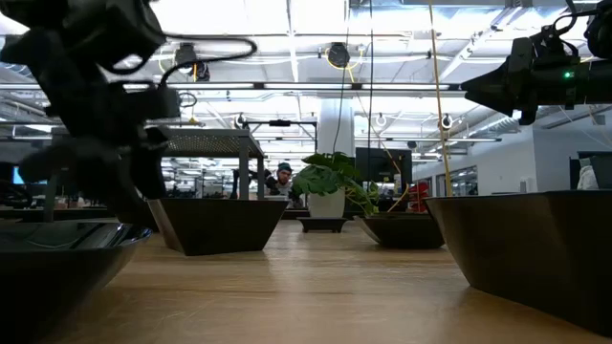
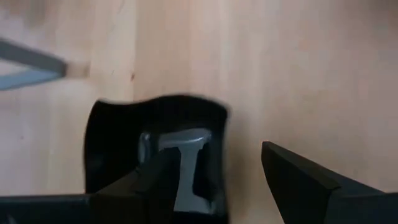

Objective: Pick & Place Mini shaped plates
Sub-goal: Put the distorted square plate on the shelf

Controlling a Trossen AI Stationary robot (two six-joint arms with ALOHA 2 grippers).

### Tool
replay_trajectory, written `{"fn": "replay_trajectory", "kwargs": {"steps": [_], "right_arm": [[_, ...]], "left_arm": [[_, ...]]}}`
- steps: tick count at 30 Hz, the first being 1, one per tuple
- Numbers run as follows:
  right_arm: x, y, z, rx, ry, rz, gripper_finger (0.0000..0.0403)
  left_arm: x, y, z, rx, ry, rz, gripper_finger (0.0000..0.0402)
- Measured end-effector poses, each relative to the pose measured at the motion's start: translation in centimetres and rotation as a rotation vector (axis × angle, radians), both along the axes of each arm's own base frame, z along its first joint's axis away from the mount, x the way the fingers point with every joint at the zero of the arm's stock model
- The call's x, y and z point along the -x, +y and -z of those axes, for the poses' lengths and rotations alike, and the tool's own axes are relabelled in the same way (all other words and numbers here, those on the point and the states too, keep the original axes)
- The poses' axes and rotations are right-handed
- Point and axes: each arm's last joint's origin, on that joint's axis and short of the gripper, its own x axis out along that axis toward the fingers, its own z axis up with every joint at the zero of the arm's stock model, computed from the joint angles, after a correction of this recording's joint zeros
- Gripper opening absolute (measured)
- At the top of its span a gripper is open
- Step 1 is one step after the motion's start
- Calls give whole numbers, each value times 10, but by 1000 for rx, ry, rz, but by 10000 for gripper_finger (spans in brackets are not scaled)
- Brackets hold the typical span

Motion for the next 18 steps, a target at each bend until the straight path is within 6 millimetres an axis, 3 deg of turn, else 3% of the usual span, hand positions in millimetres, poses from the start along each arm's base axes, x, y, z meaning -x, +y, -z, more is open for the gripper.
{"fn": "replay_trajectory", "kwargs": {"steps": [6, 14, 18], "right_arm": [[0, 0, 0, 0, 0, 0, 153], [0, 0, 0, 0, 0, 0, 153], [0, 0, 0, 10, 9, 3, 153]], "left_arm": [[-1, 1, 8, 9, -17, -151, 200], [-1, 1, 7, 97, -52, -253, 17], [-6, -1, 5, 131, -99, -254, 16]]}}
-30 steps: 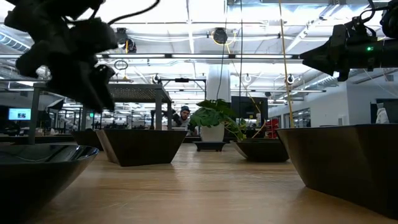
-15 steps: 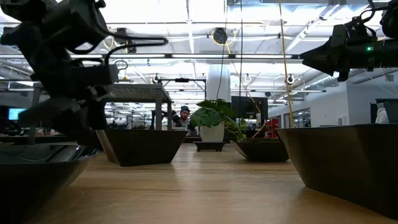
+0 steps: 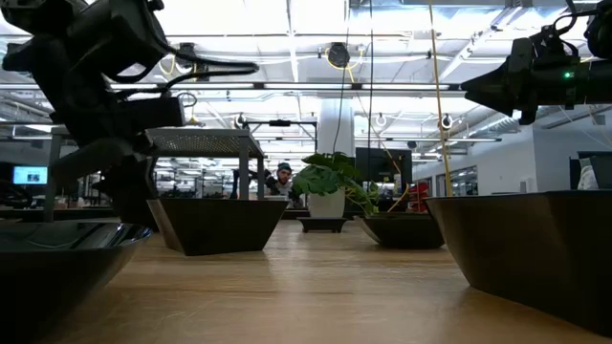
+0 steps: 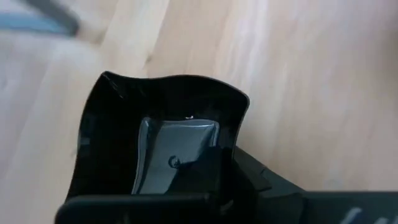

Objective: Pick & Place Mini shaped plates
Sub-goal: Put the distorted square plate on the shelf

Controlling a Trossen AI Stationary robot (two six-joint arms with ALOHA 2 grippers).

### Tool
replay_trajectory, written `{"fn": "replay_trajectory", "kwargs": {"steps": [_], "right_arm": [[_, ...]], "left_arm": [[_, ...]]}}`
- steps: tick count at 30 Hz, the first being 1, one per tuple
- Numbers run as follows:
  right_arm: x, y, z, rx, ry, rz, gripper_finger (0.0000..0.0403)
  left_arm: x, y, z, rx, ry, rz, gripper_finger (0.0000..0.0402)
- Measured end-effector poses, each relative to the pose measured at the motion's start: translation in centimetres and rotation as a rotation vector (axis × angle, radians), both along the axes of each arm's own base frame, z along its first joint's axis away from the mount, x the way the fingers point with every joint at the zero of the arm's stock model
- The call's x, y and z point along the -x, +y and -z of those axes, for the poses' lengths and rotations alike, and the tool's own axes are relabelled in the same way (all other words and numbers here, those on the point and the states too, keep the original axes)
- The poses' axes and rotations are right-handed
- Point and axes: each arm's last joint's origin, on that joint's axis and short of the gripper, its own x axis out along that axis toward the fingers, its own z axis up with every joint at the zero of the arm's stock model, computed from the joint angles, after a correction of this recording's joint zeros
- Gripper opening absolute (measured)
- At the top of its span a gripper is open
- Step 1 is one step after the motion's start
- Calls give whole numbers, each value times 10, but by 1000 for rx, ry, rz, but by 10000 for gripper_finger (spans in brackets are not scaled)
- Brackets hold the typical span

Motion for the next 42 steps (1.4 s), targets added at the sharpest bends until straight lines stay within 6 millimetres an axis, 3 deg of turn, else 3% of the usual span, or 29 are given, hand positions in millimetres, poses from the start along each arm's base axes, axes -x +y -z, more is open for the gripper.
{"fn": "replay_trajectory", "kwargs": {"steps": [5, 10, 13, 18, 25, 29, 34, 38, 42], "right_arm": [[0, 0, 0, 0, 0, 0, 153], [0, 0, 0, 1, 0, 0, 153], [0, 0, 0, 1, 0, 0, 153], [0, 0, 0, 1, 0, 0, 153], [0, 0, 0, 1, 0, 0, 153], [0, 0, 0, 1, 0, 0, 153], [0, 0, 0, 1, 0, 0, 153], [0, 0, 0, 1, 0, 0, 153], [0, 0, 0, 1, 0, -1, 153]], "left_arm": [[-21, -7, -22, 16, -90, 91, 7], [-51, -15, -68, -54, -202, 205, 4], [-64, -12, -99, -157, -247, 154, 9], [-71, 15, -146, -369, -138, 24, 5], [-48, 87, -199, -423, 87, -336, 5], [-18, 135, -204, -347, 258, -581, 4], [22, 185, -186, -179, 449, -835, 5], [42, 211, -173, -101, 497, -923, 4], [48, 224, -164, -56, 483, -930, 3]]}}
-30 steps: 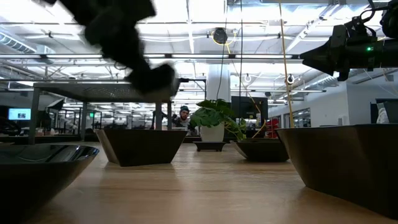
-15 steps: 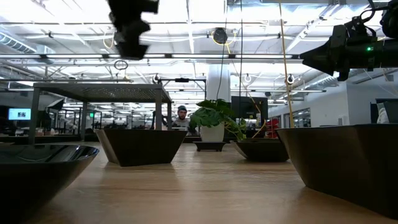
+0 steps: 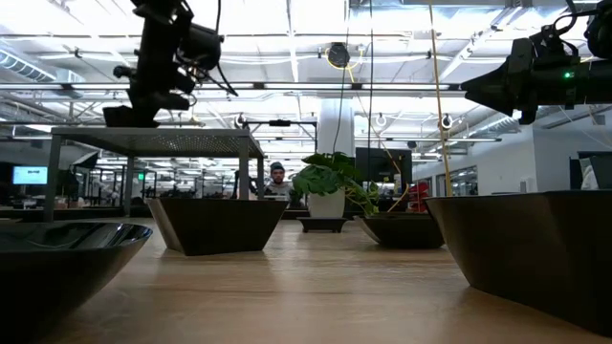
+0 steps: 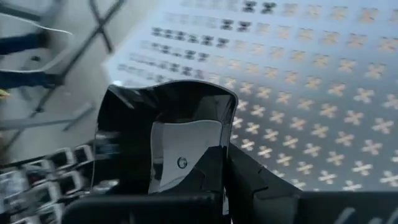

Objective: Pick & Place Mini shaped plates
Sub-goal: Put the distorted square plate on the shelf, then put the square plate on the shelf

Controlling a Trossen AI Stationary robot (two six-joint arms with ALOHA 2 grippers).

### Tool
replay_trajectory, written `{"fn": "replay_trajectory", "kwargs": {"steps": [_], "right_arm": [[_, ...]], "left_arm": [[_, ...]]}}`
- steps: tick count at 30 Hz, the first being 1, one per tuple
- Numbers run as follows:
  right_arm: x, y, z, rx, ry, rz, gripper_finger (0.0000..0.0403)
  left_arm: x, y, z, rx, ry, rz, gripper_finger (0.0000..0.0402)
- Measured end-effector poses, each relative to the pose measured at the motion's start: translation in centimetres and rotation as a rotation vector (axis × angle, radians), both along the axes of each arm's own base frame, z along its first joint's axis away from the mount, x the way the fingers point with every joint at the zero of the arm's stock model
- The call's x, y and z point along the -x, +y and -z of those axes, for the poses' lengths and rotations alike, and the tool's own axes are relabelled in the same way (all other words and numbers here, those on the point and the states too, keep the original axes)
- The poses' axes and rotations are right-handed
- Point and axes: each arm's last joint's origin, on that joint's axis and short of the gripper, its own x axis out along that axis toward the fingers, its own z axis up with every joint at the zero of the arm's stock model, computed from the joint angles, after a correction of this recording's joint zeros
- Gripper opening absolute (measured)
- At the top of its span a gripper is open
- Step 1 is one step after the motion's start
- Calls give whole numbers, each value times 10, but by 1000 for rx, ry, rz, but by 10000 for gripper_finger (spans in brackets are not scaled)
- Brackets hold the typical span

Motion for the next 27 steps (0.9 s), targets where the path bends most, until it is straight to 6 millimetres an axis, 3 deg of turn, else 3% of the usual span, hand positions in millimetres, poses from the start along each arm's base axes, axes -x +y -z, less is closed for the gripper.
{"fn": "replay_trajectory", "kwargs": {"steps": [11, 18, 23, 27], "right_arm": [[0, 0, 0, 0, 0, 0, 153], [0, 0, 0, 0, 0, 0, 153], [0, 0, 0, 0, 0, 0, 153], [0, 0, 0, 0, 0, 0, 153]], "left_arm": [[1, 7, 5, 50, -84, -9, 7], [3, 5, 1, 77, -86, -28, 91], [4, -1, -23, 119, -74, 4, 153], [-3, -10, -45, 159, -182, 31, 175]]}}
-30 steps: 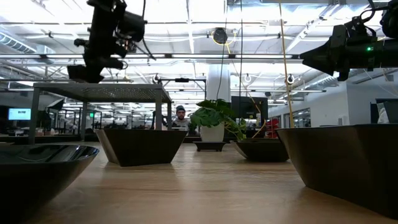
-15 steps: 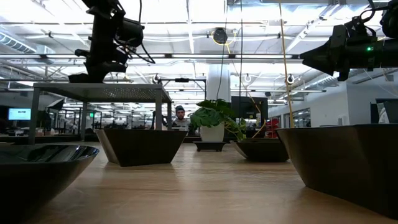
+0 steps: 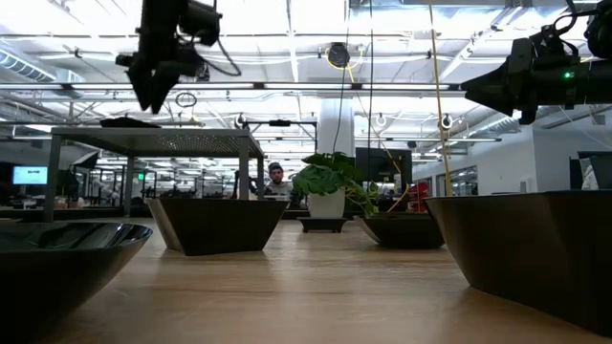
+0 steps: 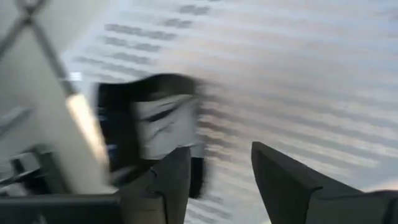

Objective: Pick & Place Mini shaped plates
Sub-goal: Put the square plate on the shelf

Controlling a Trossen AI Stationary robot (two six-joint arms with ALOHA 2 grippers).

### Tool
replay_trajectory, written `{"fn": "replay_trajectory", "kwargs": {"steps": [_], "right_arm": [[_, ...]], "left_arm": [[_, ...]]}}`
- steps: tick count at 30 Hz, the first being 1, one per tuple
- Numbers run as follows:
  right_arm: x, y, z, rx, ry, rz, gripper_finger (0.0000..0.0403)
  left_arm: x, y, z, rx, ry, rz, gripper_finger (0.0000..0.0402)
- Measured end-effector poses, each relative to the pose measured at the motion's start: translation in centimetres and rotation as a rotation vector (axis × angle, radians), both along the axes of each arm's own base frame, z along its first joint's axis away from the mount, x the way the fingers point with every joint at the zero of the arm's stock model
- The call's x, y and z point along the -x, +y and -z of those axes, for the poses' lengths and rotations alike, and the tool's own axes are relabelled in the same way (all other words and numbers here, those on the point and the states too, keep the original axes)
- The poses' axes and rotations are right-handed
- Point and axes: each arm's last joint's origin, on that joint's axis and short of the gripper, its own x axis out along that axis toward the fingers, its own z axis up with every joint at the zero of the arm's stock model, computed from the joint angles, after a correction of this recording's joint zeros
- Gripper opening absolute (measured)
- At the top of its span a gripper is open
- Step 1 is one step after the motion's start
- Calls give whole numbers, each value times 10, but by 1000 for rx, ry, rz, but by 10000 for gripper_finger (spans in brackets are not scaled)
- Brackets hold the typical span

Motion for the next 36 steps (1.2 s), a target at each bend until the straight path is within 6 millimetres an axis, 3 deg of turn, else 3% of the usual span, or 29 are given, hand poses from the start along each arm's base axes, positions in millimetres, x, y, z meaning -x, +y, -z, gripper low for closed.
{"fn": "replay_trajectory", "kwargs": {"steps": [7, 12, 15, 22, 26, 31, 36], "right_arm": [[0, 0, 0, 0, 0, 1, 153], [0, 0, 0, 0, 0, 0, 153], [0, 0, 0, 0, 0, 0, 153], [0, 0, 0, 0, 0, 0, 153], [0, 0, 0, 0, 0, 0, 153], [0, 0, 0, 0, 0, 0, 153], [0, 0, 0, 0, 0, 0, 153]], "left_arm": [[-35, -38, -5, 177, -234, 133, 169], [-62, -94, 10, 229, -256, 217, 153], [-68, -133, 25, 260, -215, 223, 144], [-56, -213, 74, 270, -129, 103, 137], [-44, -251, 101, 305, -127, 154, 145], [-29, -283, 128, 337, -164, 317, 163], [-13, -302, 153, 368, -196, 427, 187]]}}
